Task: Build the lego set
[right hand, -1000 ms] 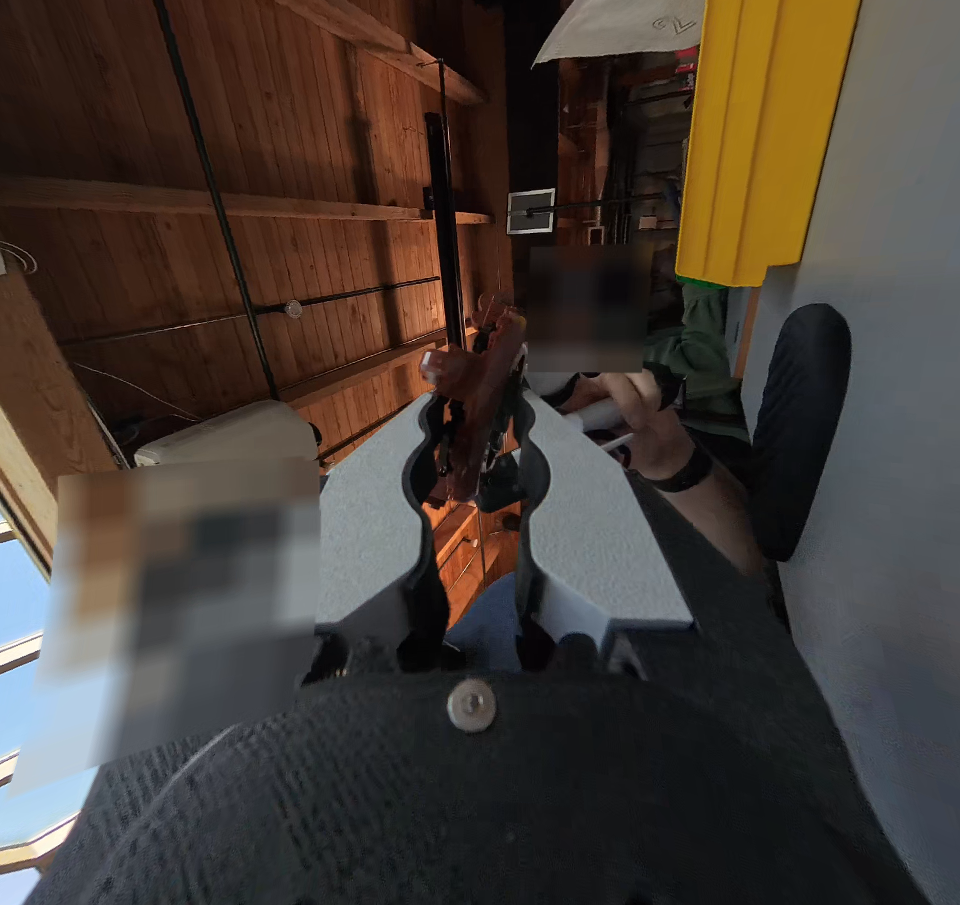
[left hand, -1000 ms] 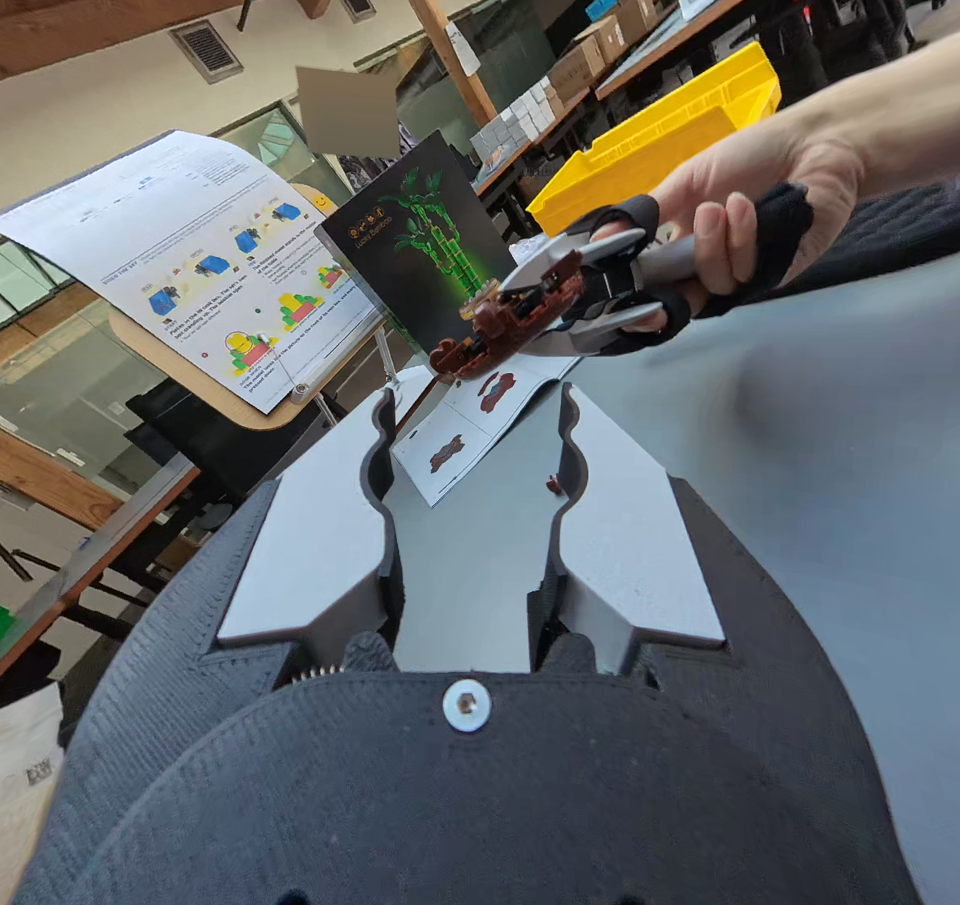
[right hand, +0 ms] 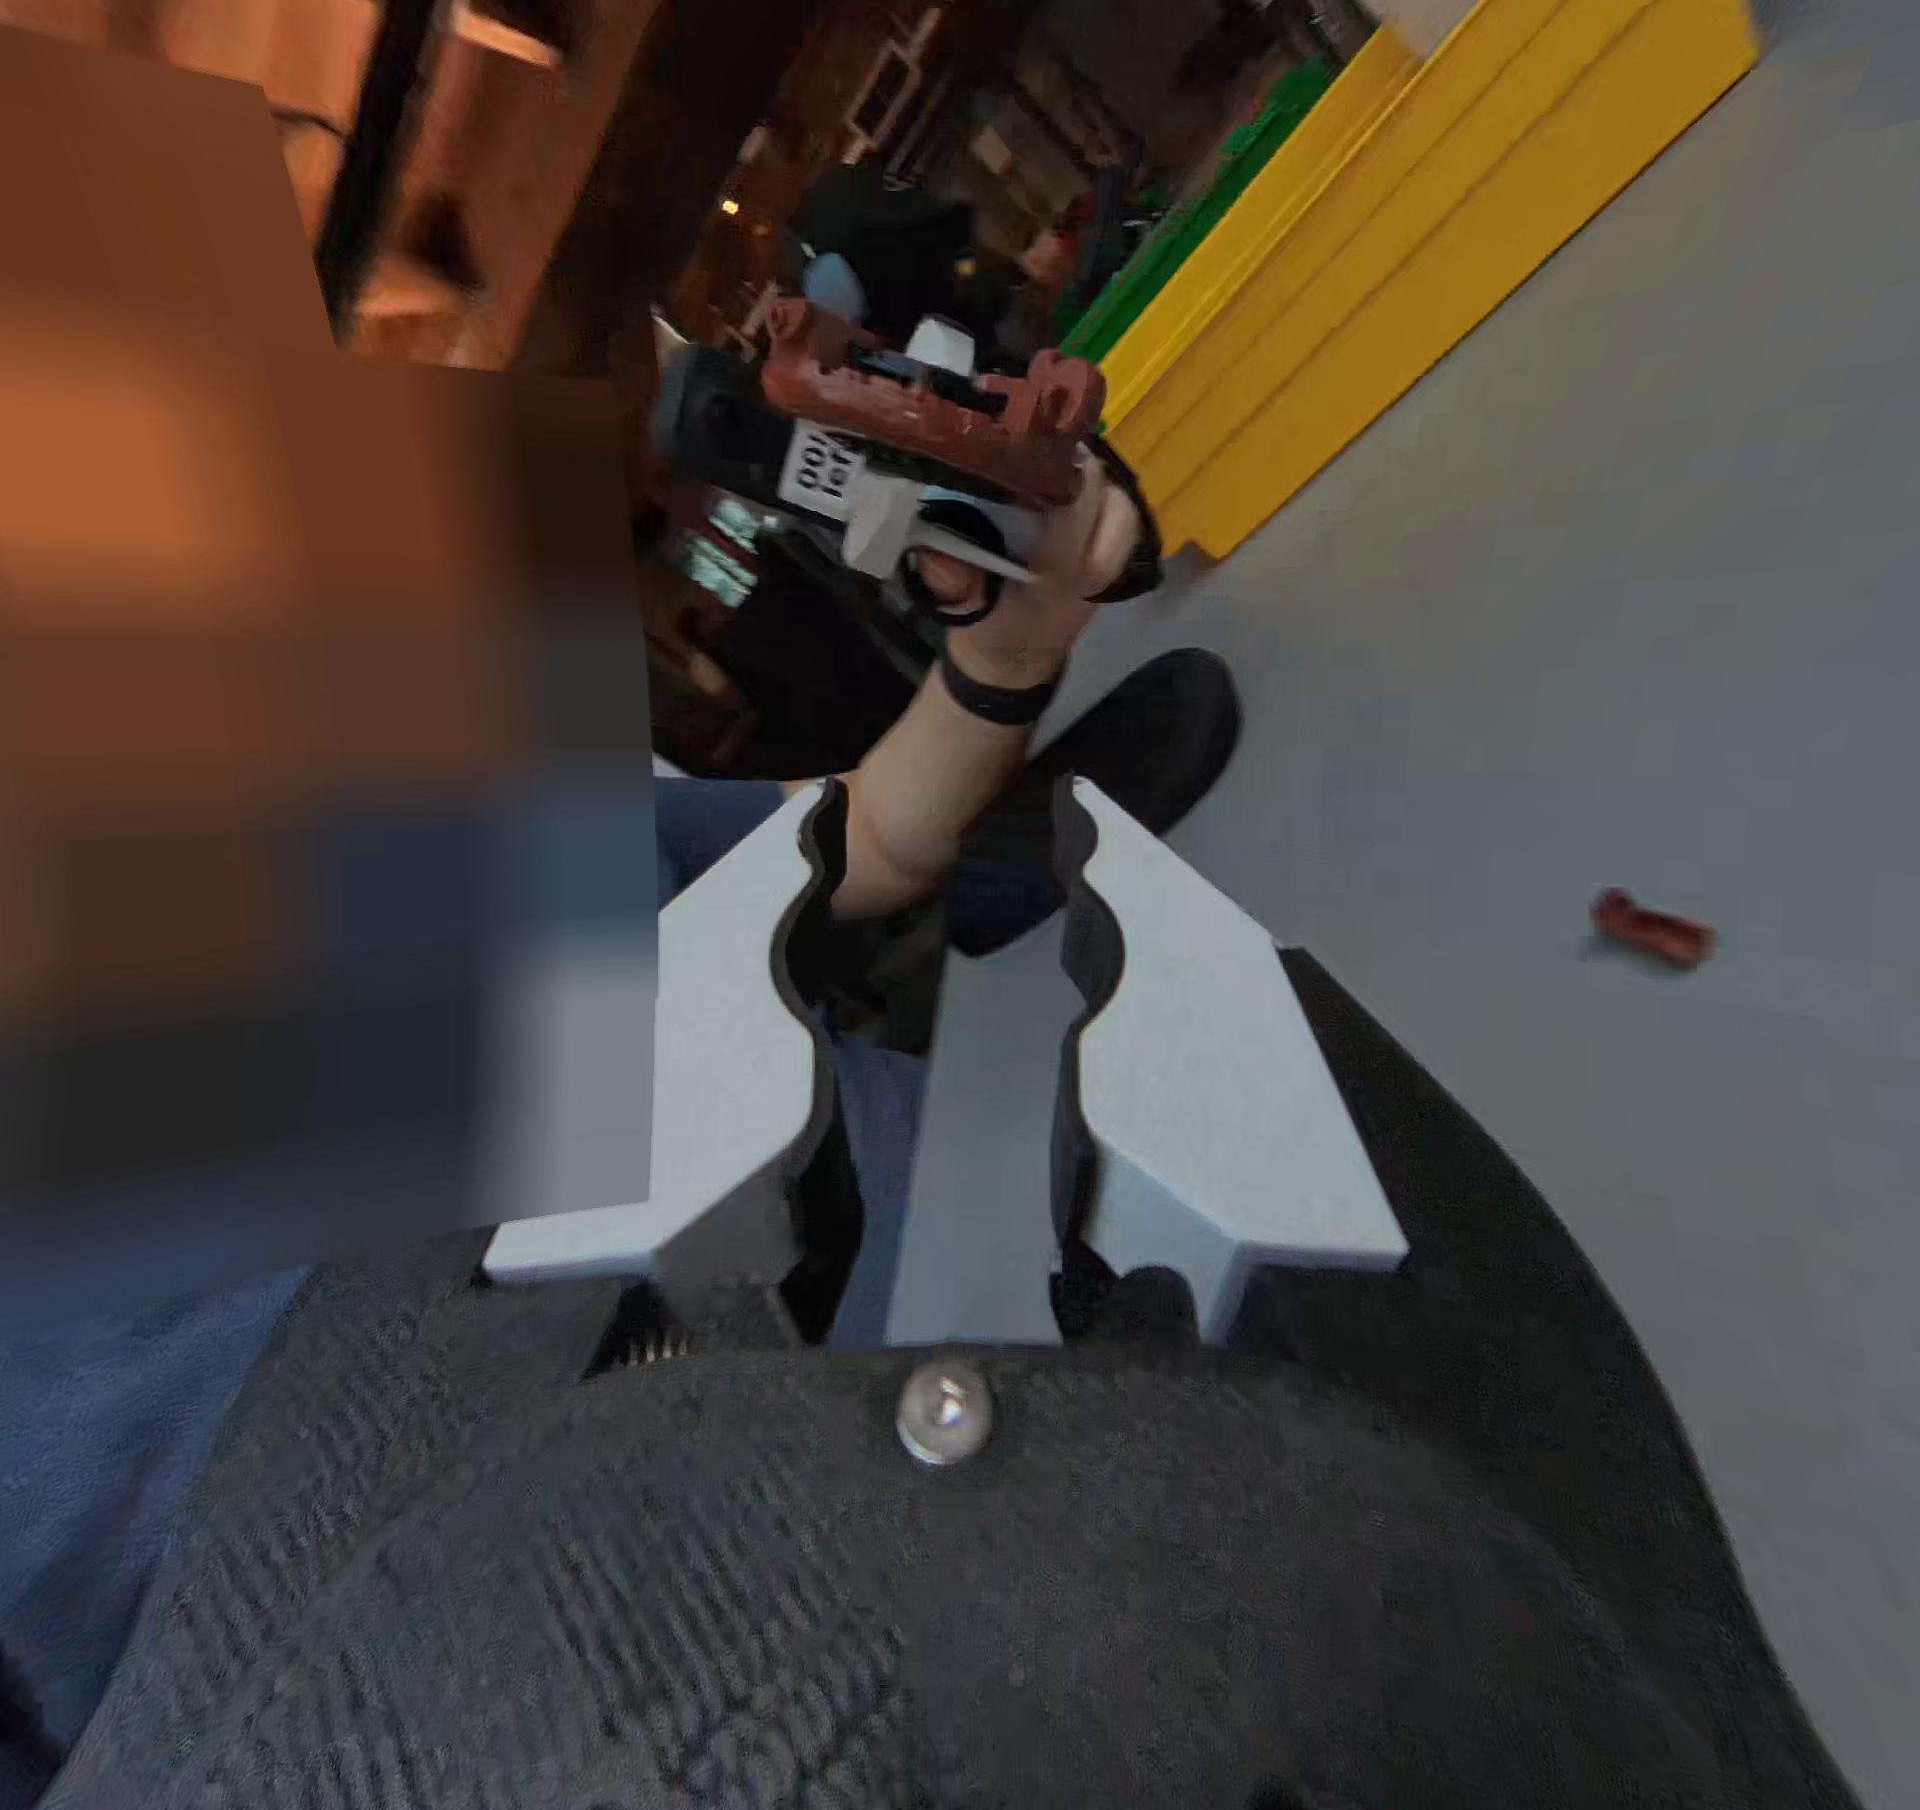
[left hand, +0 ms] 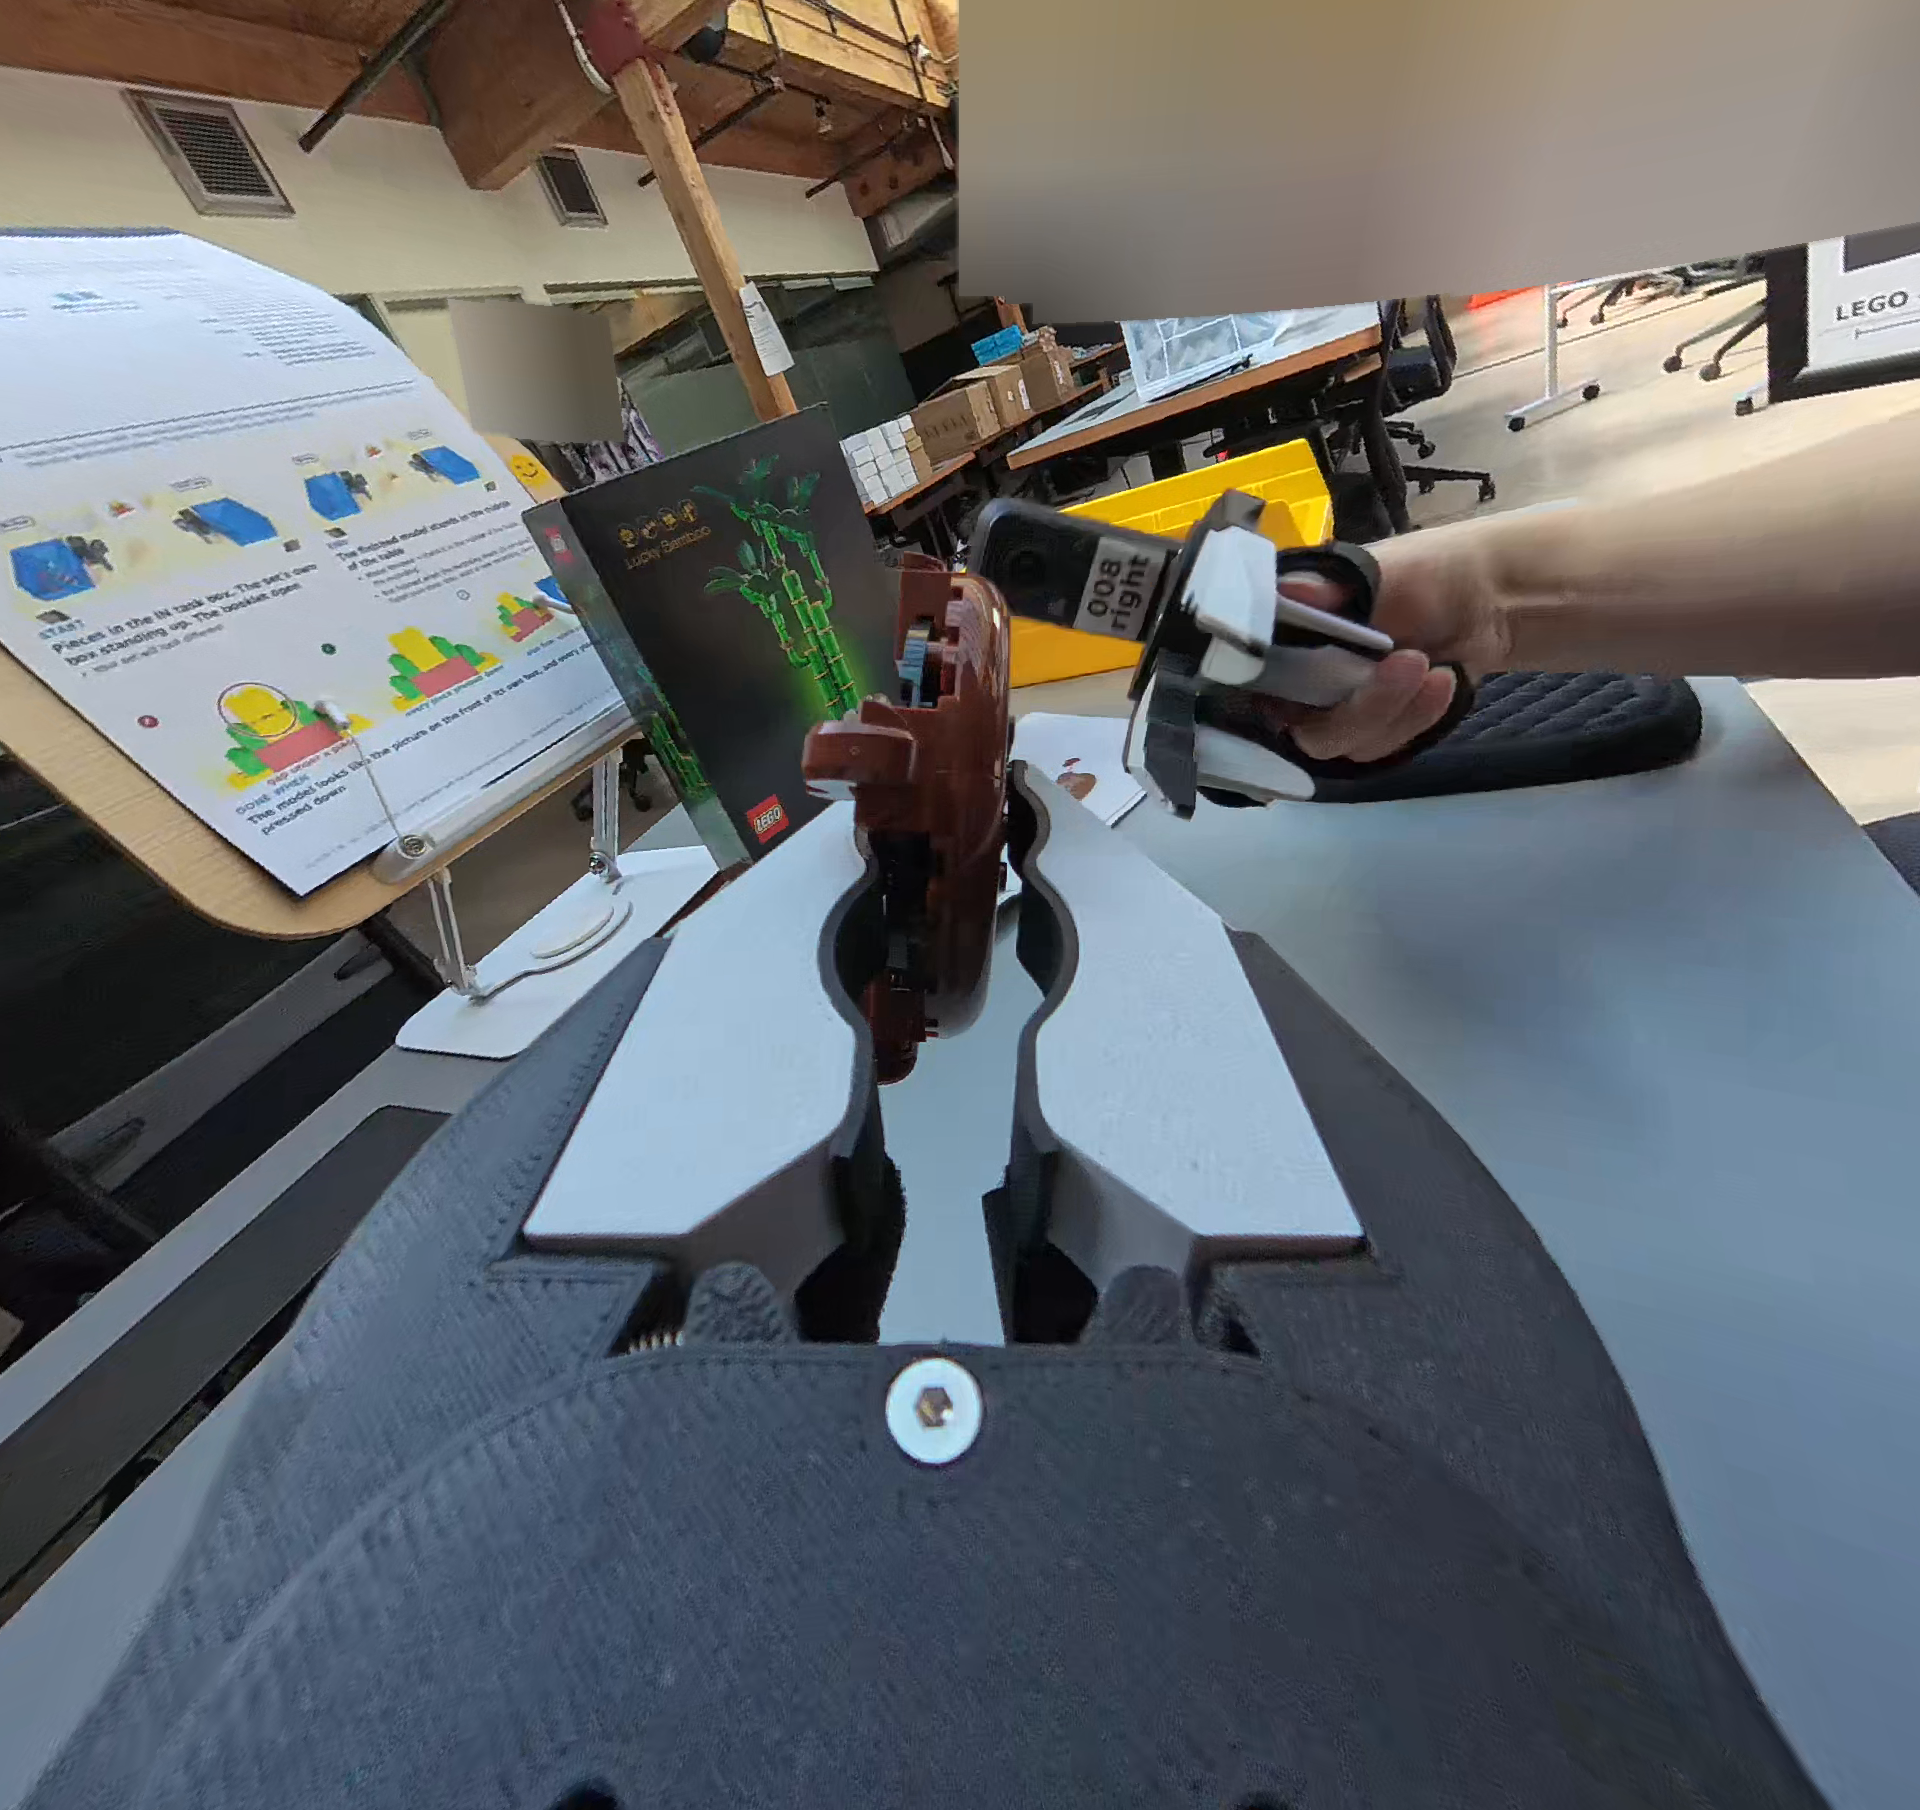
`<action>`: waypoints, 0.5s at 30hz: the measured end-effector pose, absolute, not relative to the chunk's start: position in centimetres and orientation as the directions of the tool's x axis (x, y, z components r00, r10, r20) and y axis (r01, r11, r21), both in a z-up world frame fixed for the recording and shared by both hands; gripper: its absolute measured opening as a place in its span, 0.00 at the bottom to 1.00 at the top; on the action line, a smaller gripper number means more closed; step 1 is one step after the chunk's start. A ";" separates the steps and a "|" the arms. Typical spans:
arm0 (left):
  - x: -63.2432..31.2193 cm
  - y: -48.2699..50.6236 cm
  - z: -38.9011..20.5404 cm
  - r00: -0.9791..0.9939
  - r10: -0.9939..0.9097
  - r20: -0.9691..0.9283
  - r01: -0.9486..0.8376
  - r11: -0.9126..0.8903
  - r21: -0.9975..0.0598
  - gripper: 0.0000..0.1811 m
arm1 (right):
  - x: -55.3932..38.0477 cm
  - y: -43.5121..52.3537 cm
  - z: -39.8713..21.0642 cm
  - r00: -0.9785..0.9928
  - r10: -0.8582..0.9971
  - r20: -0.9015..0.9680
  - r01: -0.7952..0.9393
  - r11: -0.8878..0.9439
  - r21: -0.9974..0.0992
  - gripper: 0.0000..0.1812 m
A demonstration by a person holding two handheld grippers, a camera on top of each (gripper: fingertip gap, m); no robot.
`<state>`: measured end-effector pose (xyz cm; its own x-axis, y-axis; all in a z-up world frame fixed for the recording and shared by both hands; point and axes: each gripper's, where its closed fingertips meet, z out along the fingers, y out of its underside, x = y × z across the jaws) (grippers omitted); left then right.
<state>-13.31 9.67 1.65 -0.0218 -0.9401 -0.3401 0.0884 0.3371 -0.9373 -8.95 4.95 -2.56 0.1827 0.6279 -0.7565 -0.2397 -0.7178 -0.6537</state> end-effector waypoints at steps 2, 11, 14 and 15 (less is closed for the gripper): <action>-13.6 10.3 1.5 -0.023 -0.951 -0.310 0.094 0.306 -0.947 0.09 | -7.4 6.5 -4.6 0.537 0.748 -0.389 -0.076 -0.417 -0.906 0.22; -13.6 11.9 0.6 0.008 -0.958 -0.286 0.081 0.286 -0.955 0.10 | -4.9 8.5 -9.7 0.743 0.669 -0.010 0.225 -0.264 -0.938 0.23; -13.7 13.1 -0.2 0.081 -0.919 -0.385 0.010 0.387 -0.922 0.09 | -4.7 8.6 -11.8 0.709 0.696 0.112 0.407 -0.274 -0.871 0.21; -13.6 13.2 -0.4 0.089 -0.911 -0.403 -0.002 0.404 -0.915 0.09 | -4.7 8.8 -12.4 0.696 0.705 0.137 0.450 -0.280 -0.848 0.20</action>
